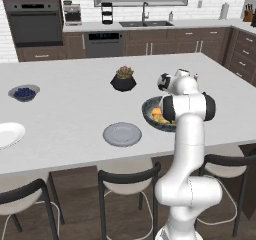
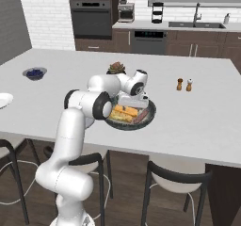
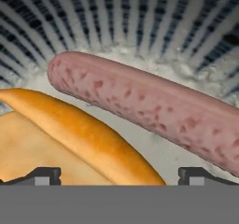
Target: Place one bun and one sausage from the bowl on each plate.
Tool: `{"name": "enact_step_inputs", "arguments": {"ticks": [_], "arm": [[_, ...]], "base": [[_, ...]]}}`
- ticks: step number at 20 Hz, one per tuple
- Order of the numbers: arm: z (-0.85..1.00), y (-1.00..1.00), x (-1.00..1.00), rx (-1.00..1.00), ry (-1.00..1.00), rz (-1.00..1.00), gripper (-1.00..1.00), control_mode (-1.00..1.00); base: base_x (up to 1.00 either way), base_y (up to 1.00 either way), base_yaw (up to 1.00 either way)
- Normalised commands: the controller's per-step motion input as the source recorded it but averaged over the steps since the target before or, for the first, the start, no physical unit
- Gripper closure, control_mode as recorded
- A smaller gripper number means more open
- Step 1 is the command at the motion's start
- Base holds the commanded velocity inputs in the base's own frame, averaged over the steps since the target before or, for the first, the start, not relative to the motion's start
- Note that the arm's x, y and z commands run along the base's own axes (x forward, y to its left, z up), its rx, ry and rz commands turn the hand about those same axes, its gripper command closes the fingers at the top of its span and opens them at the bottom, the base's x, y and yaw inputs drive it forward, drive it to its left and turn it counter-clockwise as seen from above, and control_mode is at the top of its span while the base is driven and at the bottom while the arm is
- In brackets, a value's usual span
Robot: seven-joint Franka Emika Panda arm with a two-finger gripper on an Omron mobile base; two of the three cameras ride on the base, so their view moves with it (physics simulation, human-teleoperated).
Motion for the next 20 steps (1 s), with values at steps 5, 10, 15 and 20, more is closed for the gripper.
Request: {"name": "enact_step_inputs", "arguments": {"ticks": [5, 10, 15, 20], "arm": [[0.0, 0.0, 0.0, 0.0, 0.0, 0.0, -1.0, -1.0], [0.0, 0.0, 0.0, 0.0, 0.0, 0.0, 1.0, -1.0], [0.0, 0.0, 0.0, 0.0, 0.0, 0.0, 1.0, -1.0], [0.0, 0.0, -0.01, 0.0, 0.0, 0.0, 1.0, -1.0]], "base": [[0.0, 0.0, 0.0], [0.0, 0.0, 0.0], [0.0, 0.0, 0.0], [0.0, 0.0, 0.0]]}}
